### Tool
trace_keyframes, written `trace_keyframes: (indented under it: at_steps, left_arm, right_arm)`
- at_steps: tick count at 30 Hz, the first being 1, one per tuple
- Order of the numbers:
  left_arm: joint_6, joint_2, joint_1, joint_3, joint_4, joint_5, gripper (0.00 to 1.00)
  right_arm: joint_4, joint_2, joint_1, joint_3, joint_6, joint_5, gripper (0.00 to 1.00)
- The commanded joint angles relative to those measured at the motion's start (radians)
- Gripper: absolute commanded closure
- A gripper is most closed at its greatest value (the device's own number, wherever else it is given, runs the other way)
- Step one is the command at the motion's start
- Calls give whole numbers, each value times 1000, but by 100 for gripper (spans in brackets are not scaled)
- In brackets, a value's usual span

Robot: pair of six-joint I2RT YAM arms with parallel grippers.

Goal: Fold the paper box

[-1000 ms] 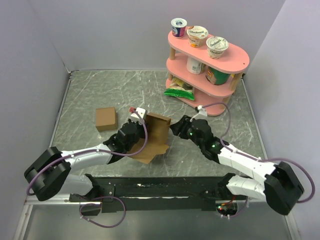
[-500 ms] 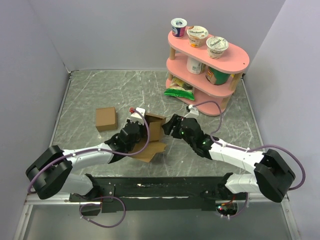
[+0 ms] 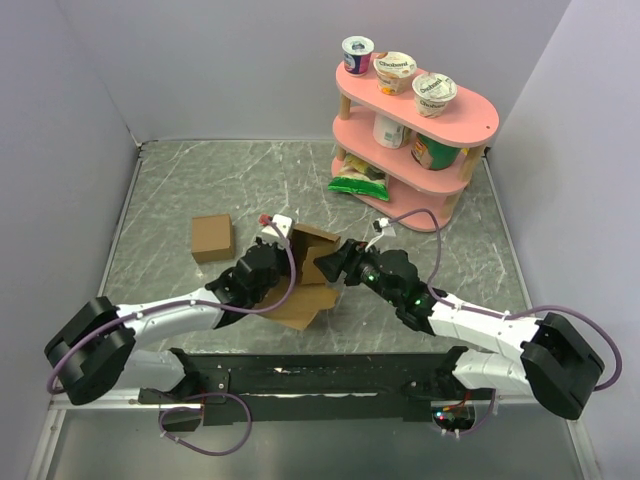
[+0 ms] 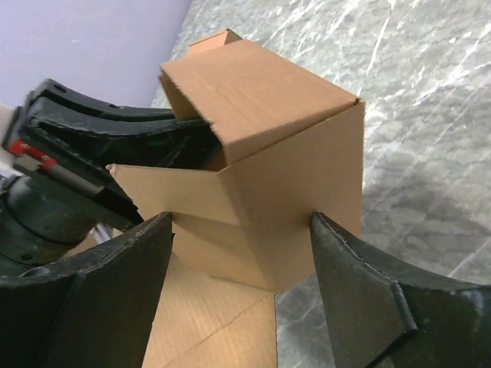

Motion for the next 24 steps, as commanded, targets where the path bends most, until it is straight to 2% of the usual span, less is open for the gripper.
trace_keyframes:
  at_steps: [1, 5, 12, 18, 20, 24]
  left_arm:
    - [4, -75, -7, -34, 118, 52, 96]
    - [19, -129, -11, -74, 167, 59, 96]
    - [19, -97, -25, -49, 138, 17, 97]
    - [-2, -95, -31, -37, 107, -50, 97]
    - [-2, -99, -33, -40, 108, -58, 97]
    - [-4, -100, -34, -37, 99, -79, 96]
  right_arm:
    - [4, 22, 6, 39, -44, 23, 23]
    - [-69, 28, 15, 65, -57, 112, 25]
    - [-158, 93, 52, 193, -128, 221, 20]
    - [-327, 168, 104, 297, -111, 404, 27]
    - [-355, 189, 108, 303, -101, 431, 35]
    - [-417, 222, 114, 337, -88, 479, 43]
